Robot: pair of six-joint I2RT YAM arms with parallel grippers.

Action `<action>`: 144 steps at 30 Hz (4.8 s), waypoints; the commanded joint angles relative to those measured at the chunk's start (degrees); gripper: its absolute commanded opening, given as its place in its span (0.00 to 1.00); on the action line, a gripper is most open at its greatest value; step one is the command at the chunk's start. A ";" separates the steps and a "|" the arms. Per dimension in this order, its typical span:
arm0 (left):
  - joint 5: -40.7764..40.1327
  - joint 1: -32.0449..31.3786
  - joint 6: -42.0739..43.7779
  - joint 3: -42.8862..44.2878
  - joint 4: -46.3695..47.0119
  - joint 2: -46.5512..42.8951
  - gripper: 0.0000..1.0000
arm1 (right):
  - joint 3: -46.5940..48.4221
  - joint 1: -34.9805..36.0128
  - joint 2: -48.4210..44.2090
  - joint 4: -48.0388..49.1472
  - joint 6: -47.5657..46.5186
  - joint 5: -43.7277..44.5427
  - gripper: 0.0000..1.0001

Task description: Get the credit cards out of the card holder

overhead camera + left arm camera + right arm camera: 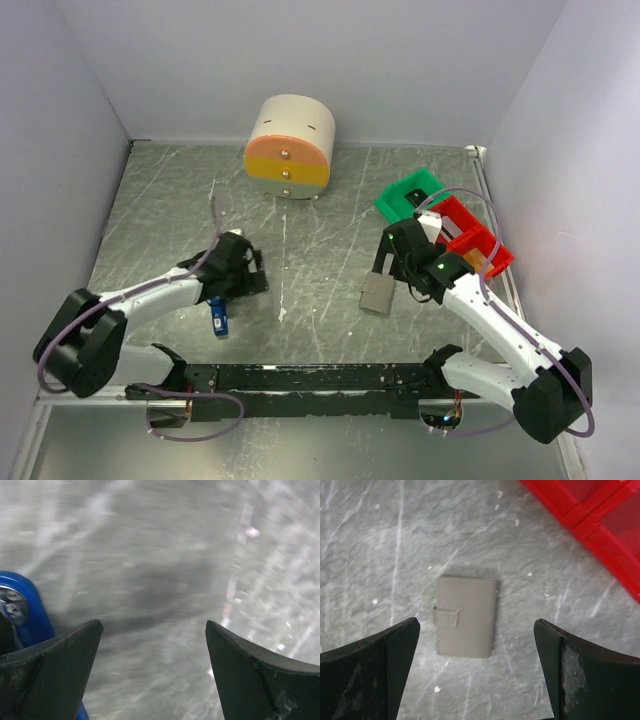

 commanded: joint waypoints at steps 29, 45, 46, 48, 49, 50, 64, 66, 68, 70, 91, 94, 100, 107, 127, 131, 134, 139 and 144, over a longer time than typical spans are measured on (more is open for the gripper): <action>12.80 33.64 -1.06 -0.94 -15.61 -22.19 1.00 | 22.97 -32.24 30.52 10.86 -12.25 -15.26 0.93; 15.77 33.64 4.16 9.13 -23.21 -26.90 0.96 | 29.79 -32.10 43.57 10.92 -13.49 -17.42 0.60; 14.79 33.62 4.68 9.98 -24.01 -27.00 0.95 | 29.32 -32.14 43.58 11.38 -13.62 -17.75 0.58; 12.25 33.64 5.50 11.53 -25.44 -27.60 0.96 | 28.52 -32.10 43.48 11.93 -13.63 -17.81 0.56; 11.22 33.64 5.81 12.19 -25.97 -27.82 0.96 | 28.10 -32.10 43.56 12.25 -13.64 -17.90 0.56; 10.52 33.64 6.24 12.71 -26.35 -28.11 0.96 | 27.87 -32.07 43.59 12.50 -13.66 -17.99 0.55; 12.00 33.64 7.36 13.86 -26.78 -28.38 0.95 | 25.17 -31.04 44.07 13.87 -12.21 -18.10 0.42; 11.82 33.63 7.60 13.87 -26.64 -28.64 0.95 | 24.44 -30.56 43.54 14.36 -12.06 -18.71 0.40; 11.64 33.64 7.95 14.12 -26.68 -28.77 0.95 | 24.23 -30.19 43.14 14.00 -12.30 -19.05 0.37; 11.29 33.64 8.43 14.63 -27.07 -28.70 0.95 | 23.96 -29.76 42.53 13.85 -12.49 -19.19 0.35; 13.63 33.61 8.75 13.91 -26.64 -28.17 0.95 | 26.35 -27.43 40.77 11.65 -10.56 -12.53 0.52; 13.80 33.62 8.63 13.63 -26.46 -28.25 0.95 | 27.01 -27.43 42.33 12.65 -7.98 -10.81 0.55; 13.70 33.59 8.91 13.60 -26.96 -28.42 0.95 | 29.19 -27.35 47.14 12.03 -4.31 -8.52 0.56; 12.82 33.63 8.89 13.87 -27.35 -28.61 0.95 | 27.33 -25.97 47.28 13.51 -3.22 -8.20 0.47; 13.31 33.63 8.96 12.93 -27.40 -28.52 0.95 | 17.68 -8.19 39.00 12.95 2.52 -5.66 0.33; 12.96 33.62 9.40 13.14 -27.98 -28.43 0.95 | 17.07 -1.96 38.93 13.12 3.16 -5.17 0.32; 12.65 33.63 9.47 13.39 -28.38 -28.59 0.95 | 17.43 2.36 39.41 13.23 3.57 -4.78 0.32; 12.71 33.64 9.19 13.32 -28.13 -28.80 0.95 | 19.93 10.95 42.15 12.66 3.79 -2.75 0.32; 12.84 33.64 9.16 13.24 -28.06 -28.64 0.95 | 24.65 17.09 46.84 12.70 2.60 -1.69 0.32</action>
